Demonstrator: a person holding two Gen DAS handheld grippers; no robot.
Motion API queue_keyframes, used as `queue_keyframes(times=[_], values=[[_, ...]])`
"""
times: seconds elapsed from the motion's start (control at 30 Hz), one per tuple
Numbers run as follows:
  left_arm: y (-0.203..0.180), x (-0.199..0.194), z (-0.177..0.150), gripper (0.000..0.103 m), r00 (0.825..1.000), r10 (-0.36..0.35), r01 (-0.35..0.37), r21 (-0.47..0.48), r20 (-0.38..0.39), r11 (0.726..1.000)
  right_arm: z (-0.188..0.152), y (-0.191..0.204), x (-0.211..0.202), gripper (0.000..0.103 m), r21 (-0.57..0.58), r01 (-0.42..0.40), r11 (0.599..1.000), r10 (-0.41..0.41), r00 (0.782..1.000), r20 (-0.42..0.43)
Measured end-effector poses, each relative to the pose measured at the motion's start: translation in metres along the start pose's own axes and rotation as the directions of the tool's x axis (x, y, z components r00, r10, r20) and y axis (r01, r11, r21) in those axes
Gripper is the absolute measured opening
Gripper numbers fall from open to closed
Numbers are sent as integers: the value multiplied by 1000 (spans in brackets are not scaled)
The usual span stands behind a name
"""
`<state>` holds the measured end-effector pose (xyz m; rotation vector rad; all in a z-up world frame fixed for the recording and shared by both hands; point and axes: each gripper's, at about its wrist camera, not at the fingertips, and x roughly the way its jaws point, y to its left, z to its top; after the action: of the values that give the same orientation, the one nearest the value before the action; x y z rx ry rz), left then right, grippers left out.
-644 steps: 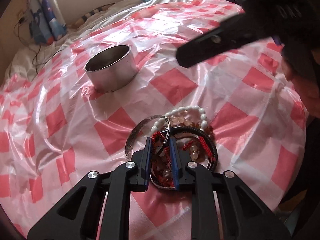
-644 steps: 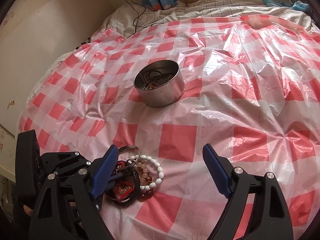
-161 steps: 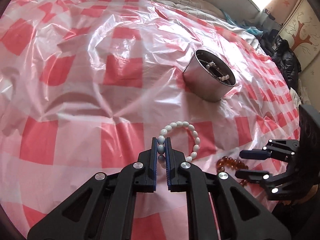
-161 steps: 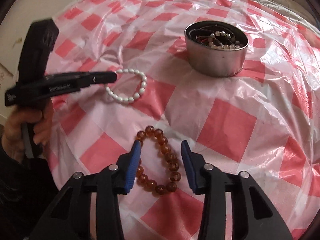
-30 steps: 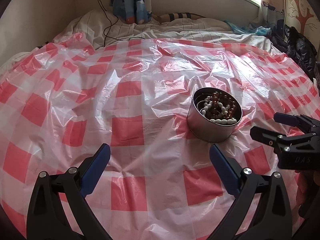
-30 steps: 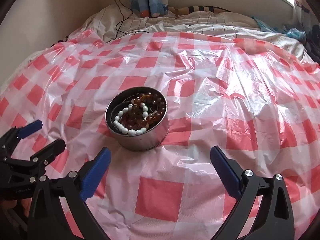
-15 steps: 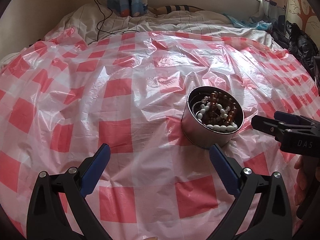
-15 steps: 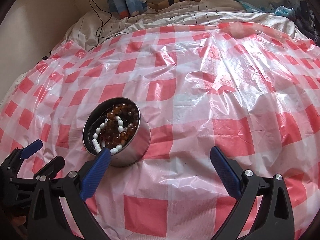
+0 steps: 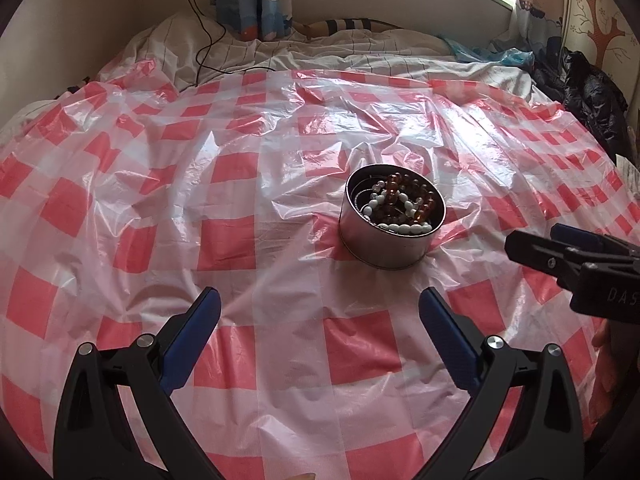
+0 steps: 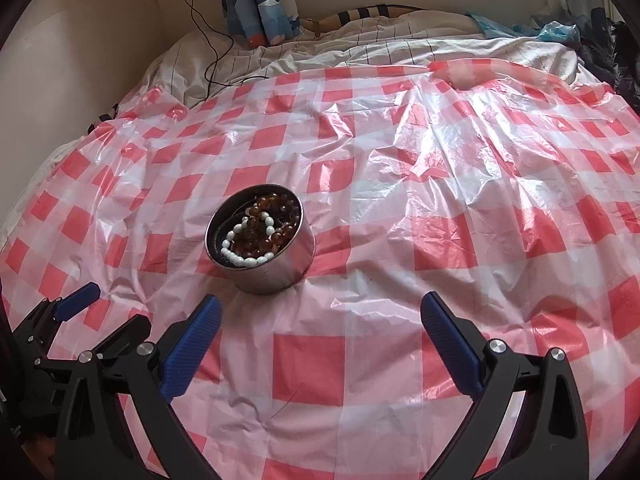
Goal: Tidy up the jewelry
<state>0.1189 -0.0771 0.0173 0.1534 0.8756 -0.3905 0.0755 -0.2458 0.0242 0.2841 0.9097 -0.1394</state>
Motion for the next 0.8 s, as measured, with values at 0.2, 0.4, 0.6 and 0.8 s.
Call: queue_keyframes(times=[0.2, 0.4, 0.6, 0.8], values=[[-7, -24, -9, 95, 1000, -23, 23, -29, 18, 999, -25, 14, -35, 95, 9, -30, 1000, 29, 999, 21], [-17, -32, -24, 95, 999, 26, -27, 36, 22, 999, -52, 21, -47, 95, -42, 13, 999, -11, 999, 53], [4, -22, -24, 95, 997, 77, -78, 12, 25, 997, -44, 10, -30, 95, 13, 43, 999, -44, 997, 57], [27, -5, -17, 95, 1000, 30, -30, -103, -9, 994, -43, 20, -5, 95, -35, 49, 998, -49, 999, 10]])
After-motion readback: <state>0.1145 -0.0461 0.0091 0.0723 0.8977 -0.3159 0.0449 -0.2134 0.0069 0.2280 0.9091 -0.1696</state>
